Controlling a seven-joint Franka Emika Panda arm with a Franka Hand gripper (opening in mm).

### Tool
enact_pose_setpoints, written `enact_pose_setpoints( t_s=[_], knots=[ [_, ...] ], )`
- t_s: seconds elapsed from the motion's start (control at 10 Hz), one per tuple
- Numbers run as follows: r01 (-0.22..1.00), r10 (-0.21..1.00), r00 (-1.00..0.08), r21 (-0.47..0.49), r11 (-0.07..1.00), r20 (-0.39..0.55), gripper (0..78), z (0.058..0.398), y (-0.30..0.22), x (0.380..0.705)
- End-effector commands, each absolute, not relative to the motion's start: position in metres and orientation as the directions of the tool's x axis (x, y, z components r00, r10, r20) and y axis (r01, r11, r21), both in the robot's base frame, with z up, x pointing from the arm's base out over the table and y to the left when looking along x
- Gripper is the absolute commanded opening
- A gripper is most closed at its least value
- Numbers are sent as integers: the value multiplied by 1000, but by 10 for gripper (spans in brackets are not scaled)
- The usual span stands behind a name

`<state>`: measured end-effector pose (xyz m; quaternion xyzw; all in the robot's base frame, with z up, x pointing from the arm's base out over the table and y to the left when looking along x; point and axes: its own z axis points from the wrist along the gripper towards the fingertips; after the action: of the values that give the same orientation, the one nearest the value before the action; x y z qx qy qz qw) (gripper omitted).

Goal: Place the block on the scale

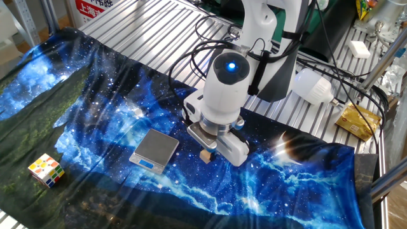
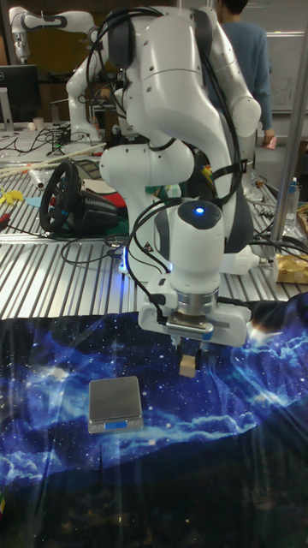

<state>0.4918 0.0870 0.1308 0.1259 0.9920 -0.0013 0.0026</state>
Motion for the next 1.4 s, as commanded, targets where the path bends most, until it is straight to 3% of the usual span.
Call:
enact_pose_setpoints(
  t_s=[0.1,0.5,1.4],
  knots=[
    [258,258,-966,7,966,-4,12,132,87,493],
    [465,465,-885,7,885,9,12,132,87,493],
    [366,366,-930,-20,930,29,12,134,80,495]
  ],
)
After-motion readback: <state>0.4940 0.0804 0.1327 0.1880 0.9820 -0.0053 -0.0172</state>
